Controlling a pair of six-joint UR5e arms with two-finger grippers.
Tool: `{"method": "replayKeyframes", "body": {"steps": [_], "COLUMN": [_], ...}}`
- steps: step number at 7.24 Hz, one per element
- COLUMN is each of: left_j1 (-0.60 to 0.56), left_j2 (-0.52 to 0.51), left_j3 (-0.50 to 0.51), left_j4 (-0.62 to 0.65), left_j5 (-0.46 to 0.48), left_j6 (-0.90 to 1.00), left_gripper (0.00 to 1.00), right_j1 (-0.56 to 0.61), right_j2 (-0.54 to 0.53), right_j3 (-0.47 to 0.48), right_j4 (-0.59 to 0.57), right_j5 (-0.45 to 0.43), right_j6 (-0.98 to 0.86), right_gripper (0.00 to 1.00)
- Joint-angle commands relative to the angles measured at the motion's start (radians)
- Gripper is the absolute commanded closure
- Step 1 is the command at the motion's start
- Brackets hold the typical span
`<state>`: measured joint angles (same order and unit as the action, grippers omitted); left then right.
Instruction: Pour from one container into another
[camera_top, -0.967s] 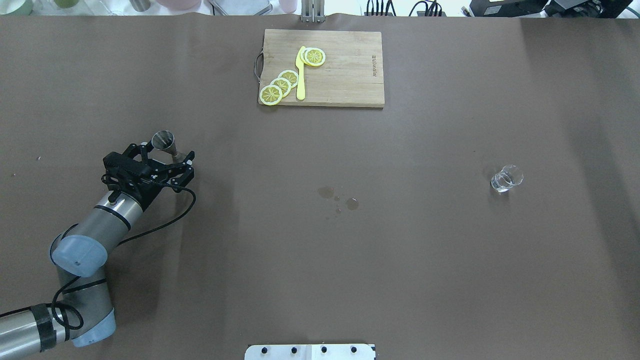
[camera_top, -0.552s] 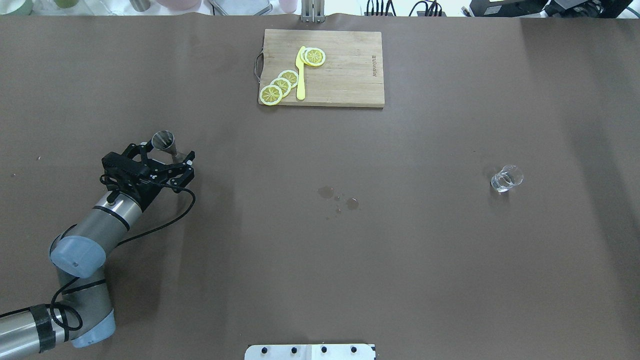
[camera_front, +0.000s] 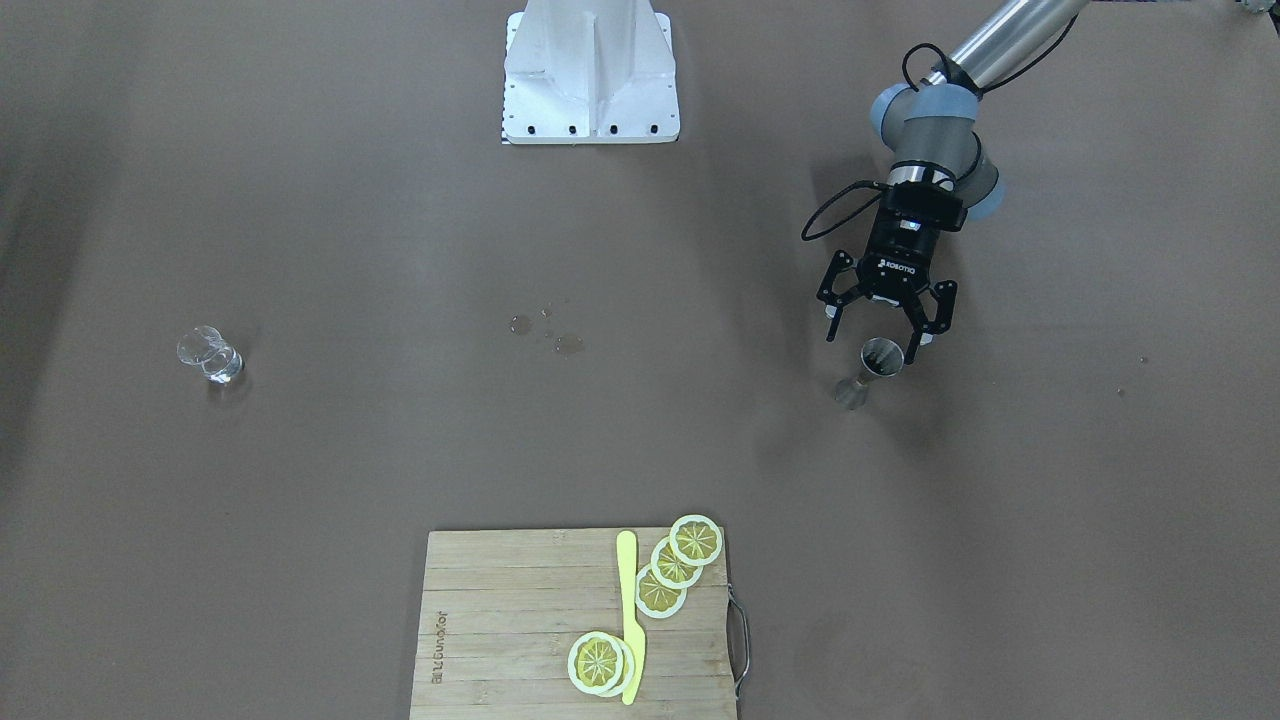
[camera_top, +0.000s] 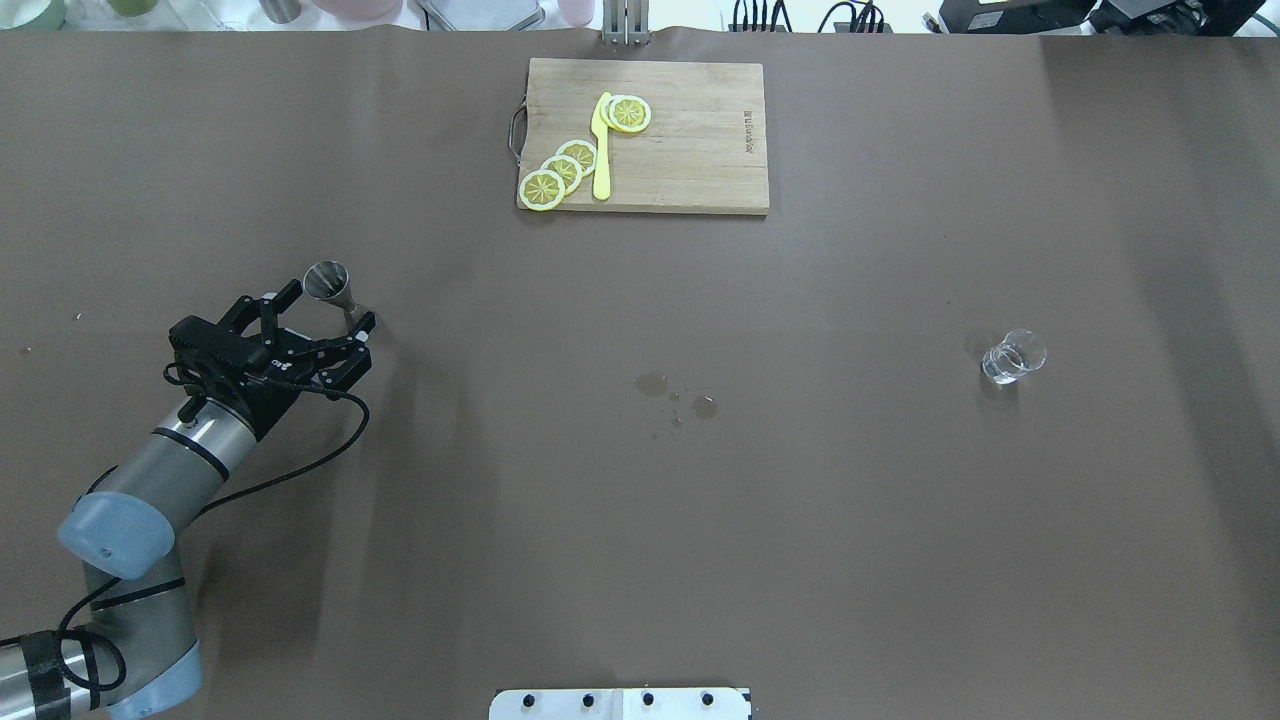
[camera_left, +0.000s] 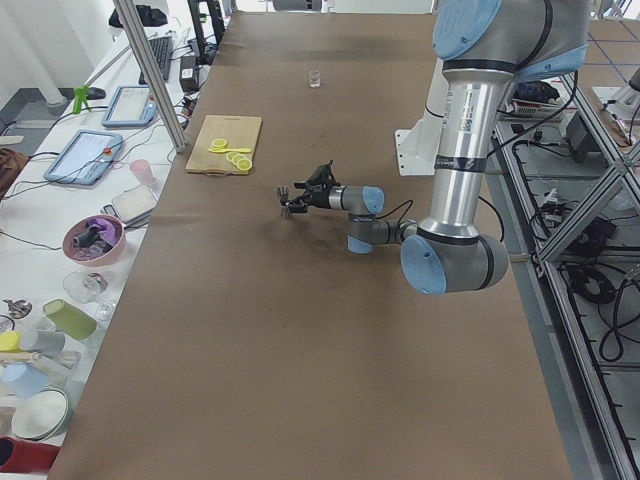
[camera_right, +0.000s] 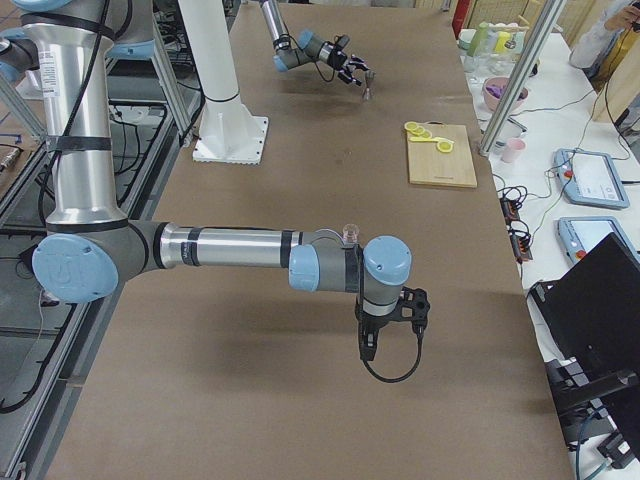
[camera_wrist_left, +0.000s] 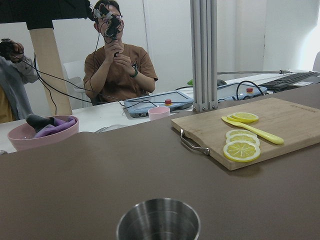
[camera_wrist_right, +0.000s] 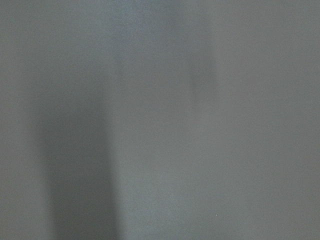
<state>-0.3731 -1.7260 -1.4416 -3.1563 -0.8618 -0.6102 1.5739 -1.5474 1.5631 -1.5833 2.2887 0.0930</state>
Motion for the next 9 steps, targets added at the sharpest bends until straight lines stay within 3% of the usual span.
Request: {"method": "replayKeyframes", "body": {"steps": [1,3,4,5,8,9], "left_j1": [0.02,0.028,0.028,0.026,0.006,-0.065], "left_j2": [0.064,0.144,0.164,0.202,0.175,0.117], "left_j3": [-0.101,-0.225,-0.294,-0.401,-0.531,-0.543], "left_j4": [0.004,0.037,0.12,0.24,0.655,0.729], "left_j5": [-0.003,-0.005,-0.003,-0.002,-0.025,-0.122], "left_j6": [0.053,0.055,0.055,0.055,0.05,0.052], "left_gripper": [0.02,0.02,0.02,0.02,0.02,0.02], "right_j1": [0.0,0.0,0.0,0.0,0.0,0.0], "right_j2": [-0.005,-0.003,-0.003,-0.003,-0.007,-0.007], "right_j3": [0.002,0.0,0.002,0.0,0.0,0.0], "right_j4": [0.002,0.002,0.002,0.002,0.002,0.002], "right_j5": [-0.003,-0.006,-0.003,-0.002,0.002,0.002], "right_j6": [-0.001,0.001,0.002,0.002,0.001,0.001], "right_gripper": [0.0,0.0,0.0,0.0,0.0,0.0]}}
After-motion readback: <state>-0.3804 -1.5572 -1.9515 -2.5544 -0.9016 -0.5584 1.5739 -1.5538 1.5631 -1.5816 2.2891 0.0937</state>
